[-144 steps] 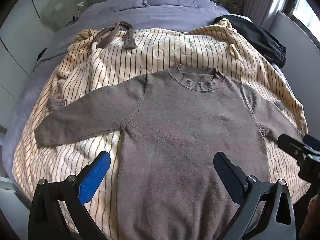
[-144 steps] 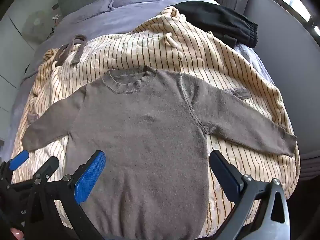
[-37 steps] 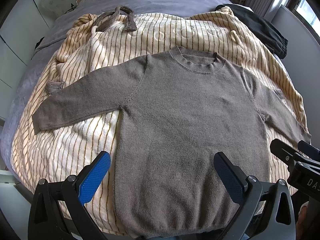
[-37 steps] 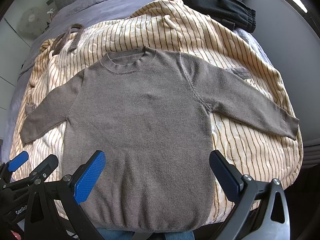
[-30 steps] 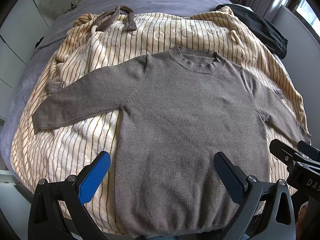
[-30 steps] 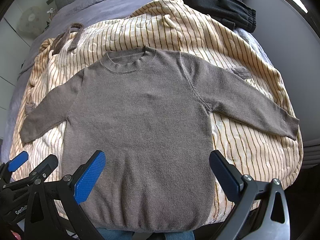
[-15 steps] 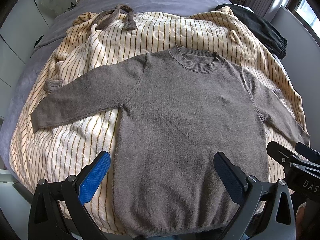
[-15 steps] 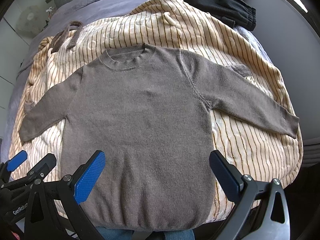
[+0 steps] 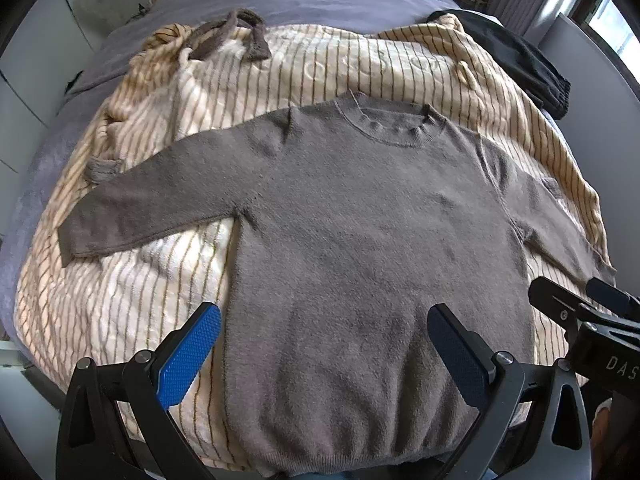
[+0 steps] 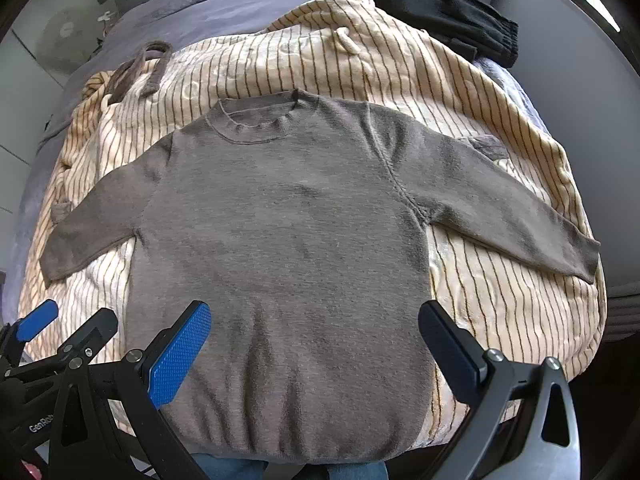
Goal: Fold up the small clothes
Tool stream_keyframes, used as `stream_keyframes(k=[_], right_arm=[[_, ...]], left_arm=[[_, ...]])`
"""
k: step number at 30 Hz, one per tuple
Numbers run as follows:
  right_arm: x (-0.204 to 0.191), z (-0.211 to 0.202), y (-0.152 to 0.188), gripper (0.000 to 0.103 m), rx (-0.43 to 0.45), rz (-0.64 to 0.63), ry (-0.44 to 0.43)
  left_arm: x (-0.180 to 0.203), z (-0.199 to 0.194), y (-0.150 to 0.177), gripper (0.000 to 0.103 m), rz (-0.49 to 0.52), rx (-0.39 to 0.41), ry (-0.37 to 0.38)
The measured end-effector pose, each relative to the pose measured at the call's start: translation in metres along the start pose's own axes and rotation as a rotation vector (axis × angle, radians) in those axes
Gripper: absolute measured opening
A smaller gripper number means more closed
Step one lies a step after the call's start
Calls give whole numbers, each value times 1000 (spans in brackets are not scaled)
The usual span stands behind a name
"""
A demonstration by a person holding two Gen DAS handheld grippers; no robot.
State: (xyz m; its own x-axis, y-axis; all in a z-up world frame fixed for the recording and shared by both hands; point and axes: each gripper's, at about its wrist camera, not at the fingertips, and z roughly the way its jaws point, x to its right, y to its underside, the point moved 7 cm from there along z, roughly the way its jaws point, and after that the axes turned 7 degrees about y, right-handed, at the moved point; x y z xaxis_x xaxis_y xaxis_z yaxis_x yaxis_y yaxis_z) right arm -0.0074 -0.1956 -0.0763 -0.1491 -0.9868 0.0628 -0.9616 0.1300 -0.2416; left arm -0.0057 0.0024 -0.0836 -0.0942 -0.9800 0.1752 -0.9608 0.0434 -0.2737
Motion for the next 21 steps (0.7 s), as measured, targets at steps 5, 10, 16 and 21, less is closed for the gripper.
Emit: stream_keyframes(k=[5, 10, 16, 21], right_arm=[[-14, 4, -1, 103, -13, -24, -21], [-35, 16, 5, 103, -28, -59, -18], [-73, 38, 10, 103, -55, -61, -70], [-124, 58, 12, 103, -53, -117, -105]], left_arm=[[-18, 12, 2, 103, -37, -32, 57], [-66, 30, 0, 103, -137, -22, 102], [-167, 66, -9, 103, -308, 49, 127], [-287, 99, -15, 103, -527, 135, 63]])
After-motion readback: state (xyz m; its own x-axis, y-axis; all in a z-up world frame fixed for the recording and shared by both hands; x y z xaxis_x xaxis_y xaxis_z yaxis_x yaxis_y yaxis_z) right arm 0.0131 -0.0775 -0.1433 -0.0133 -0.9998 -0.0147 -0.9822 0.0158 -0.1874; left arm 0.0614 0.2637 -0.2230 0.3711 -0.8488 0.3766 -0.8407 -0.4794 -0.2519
